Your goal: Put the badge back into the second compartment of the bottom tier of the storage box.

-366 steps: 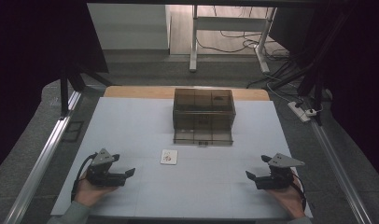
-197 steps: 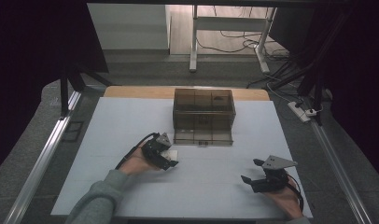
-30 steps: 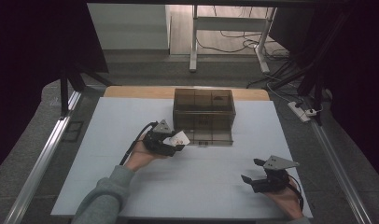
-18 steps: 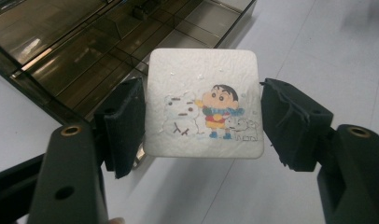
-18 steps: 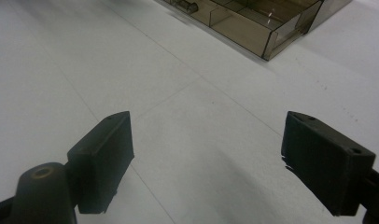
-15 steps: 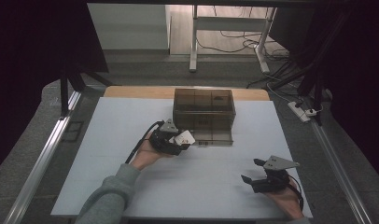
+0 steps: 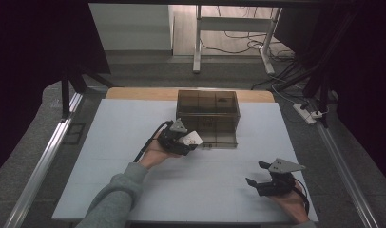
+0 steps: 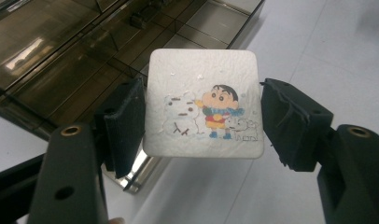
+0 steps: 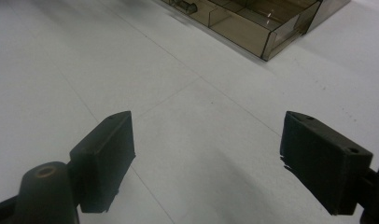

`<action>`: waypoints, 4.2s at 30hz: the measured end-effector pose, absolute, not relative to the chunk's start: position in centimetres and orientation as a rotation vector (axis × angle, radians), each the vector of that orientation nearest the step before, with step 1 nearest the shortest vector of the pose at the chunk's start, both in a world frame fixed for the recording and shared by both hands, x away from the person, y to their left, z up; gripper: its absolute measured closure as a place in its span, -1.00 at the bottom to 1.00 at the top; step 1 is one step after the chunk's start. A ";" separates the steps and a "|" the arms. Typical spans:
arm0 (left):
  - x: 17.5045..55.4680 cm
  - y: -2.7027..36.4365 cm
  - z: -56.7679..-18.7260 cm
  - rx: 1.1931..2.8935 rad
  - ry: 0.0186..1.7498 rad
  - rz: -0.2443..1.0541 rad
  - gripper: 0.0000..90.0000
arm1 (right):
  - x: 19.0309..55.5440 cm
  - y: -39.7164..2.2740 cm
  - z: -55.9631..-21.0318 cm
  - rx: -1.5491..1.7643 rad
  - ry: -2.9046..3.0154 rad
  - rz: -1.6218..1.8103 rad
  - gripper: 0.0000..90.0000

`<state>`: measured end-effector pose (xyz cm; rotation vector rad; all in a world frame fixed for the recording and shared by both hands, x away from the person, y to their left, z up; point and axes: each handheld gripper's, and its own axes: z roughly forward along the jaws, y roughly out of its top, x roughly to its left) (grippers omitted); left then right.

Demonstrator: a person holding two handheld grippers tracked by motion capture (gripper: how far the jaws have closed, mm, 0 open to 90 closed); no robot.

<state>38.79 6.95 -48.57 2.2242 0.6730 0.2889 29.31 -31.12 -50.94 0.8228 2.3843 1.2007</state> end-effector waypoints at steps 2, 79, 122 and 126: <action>39.0 6.7 -48.6 2.224 0.677 0.281 -0.28 | 29.3 -31.1 -51.0 0.821 2.387 1.202 -0.61; 41.2 3.5 -48.4 2.220 0.719 0.219 -0.35 | 29.4 -31.1 -51.2 0.830 2.393 1.200 -0.60; 32.4 13.5 -49.2 2.135 0.792 0.264 -0.34 | 29.4 -31.0 -51.3 0.831 2.406 1.180 -0.59; 31.5 14.4 -49.7 2.134 0.808 0.262 -0.34 | 29.3 -31.1 -51.3 0.832 2.406 1.177 -0.59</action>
